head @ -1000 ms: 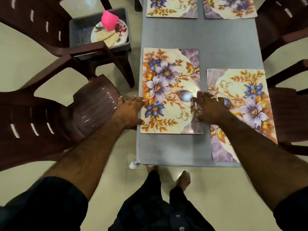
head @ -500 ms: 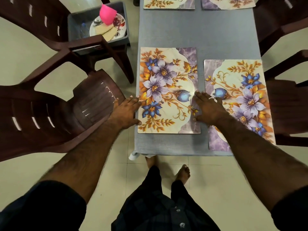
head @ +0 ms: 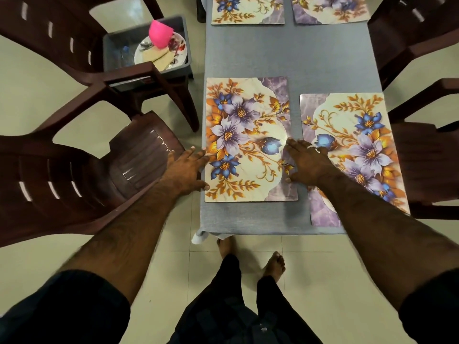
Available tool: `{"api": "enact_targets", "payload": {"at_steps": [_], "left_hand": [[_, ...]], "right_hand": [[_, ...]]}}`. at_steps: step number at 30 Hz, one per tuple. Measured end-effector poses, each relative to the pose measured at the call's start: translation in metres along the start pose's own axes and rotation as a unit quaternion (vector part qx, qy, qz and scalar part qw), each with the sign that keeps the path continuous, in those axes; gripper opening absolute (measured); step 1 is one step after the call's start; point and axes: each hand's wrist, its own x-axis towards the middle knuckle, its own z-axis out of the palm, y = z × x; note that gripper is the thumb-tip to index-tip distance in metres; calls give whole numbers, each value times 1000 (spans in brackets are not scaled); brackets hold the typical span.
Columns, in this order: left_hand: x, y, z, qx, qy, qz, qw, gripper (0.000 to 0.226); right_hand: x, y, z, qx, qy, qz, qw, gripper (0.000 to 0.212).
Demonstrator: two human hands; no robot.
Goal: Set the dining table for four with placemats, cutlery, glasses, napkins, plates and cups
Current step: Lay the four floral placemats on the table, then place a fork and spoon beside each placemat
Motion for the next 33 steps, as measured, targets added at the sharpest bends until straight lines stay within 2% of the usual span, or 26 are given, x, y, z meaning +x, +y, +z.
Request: {"api": "enact_targets", "payload": {"at_steps": [2, 6, 9, 11, 13, 17, 20, 23, 30, 33], "left_hand": [[-1, -2, -2, -3, 2, 0, 1000, 105], [-13, -6, -11, -38, 44, -29, 998, 111], [-44, 0, -18, -49, 70, -78, 993, 109], [-76, 8, -15, -80, 82, -103, 988, 106], [-119, 17, 1, -104, 97, -125, 982, 103], [-210, 22, 57, -155, 70, -176, 970, 98], [-277, 12, 101, -176, 61, -234, 954, 96], [-336, -9, 141, -192, 57, -287, 937, 96], [-465, -70, 230, -298, 79, -388, 869, 93], [-521, -107, 272, -382, 83, -411, 824, 88]], "right_hand": [[-1, -1, -3, 12, 6, 1, 1000, 113], [-14, -4, -11, 65, 80, 18, 994, 101], [-29, -27, -19, 78, 131, -13, 988, 99], [-40, -55, -17, 70, 136, -48, 987, 99], [-53, -91, -6, 46, 121, -100, 987, 99], [-86, -166, 30, 15, 75, -174, 982, 91], [-107, -220, 50, -33, 65, -241, 968, 87], [-118, -275, 62, -86, 18, -299, 950, 87], [-134, -435, 85, -148, -71, -362, 918, 87], [-139, -516, 102, -170, -119, -368, 906, 86]]}}
